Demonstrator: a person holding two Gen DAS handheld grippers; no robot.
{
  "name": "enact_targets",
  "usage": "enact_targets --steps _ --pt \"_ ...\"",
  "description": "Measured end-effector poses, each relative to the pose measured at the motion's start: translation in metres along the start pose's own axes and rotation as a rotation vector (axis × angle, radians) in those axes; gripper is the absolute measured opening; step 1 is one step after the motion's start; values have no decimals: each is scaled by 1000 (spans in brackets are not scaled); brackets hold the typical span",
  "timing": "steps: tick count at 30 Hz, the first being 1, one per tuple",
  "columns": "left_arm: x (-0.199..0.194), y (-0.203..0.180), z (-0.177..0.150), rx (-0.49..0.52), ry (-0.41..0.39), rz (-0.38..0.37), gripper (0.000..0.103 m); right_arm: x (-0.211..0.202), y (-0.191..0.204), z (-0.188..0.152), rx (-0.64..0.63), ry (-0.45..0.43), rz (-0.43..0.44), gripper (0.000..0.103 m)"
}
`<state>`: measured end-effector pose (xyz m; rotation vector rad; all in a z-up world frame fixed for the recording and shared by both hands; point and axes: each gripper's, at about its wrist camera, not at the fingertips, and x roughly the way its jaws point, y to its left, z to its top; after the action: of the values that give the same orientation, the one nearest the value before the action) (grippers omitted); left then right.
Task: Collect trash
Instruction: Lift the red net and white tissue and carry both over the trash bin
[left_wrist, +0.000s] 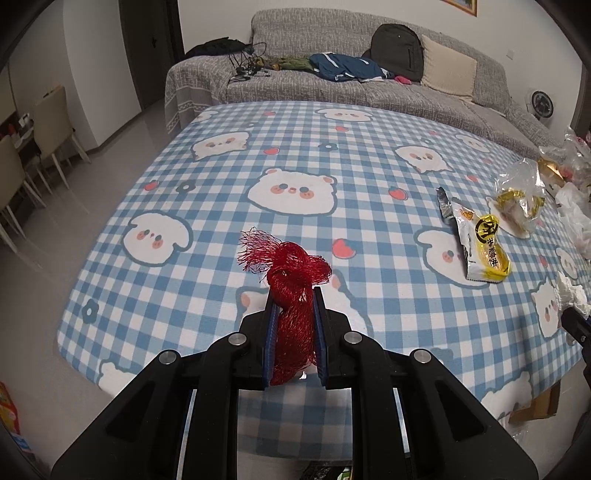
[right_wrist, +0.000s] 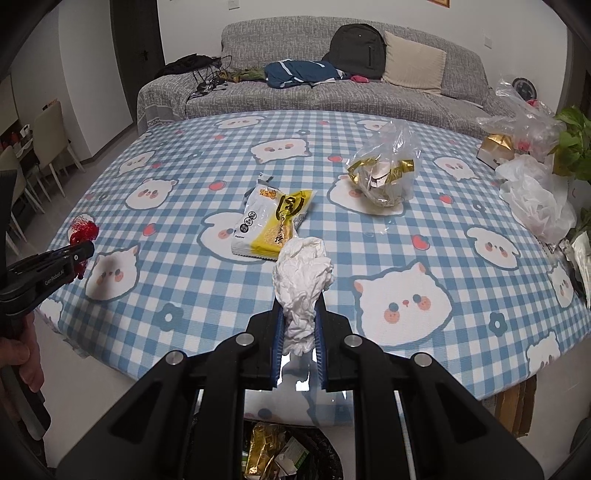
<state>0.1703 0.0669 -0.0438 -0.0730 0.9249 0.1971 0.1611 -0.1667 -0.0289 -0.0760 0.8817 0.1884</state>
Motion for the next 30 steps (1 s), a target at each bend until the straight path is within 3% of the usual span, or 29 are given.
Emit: enact_targets --steps 15,30 --pt "-52 16 -64 3 -16 -26 16 -44 24 -43 -29 -27 7 13" --pt "-73 33 -169 -10 33 -53 16 -56 41 -124 -63 11 36 13"
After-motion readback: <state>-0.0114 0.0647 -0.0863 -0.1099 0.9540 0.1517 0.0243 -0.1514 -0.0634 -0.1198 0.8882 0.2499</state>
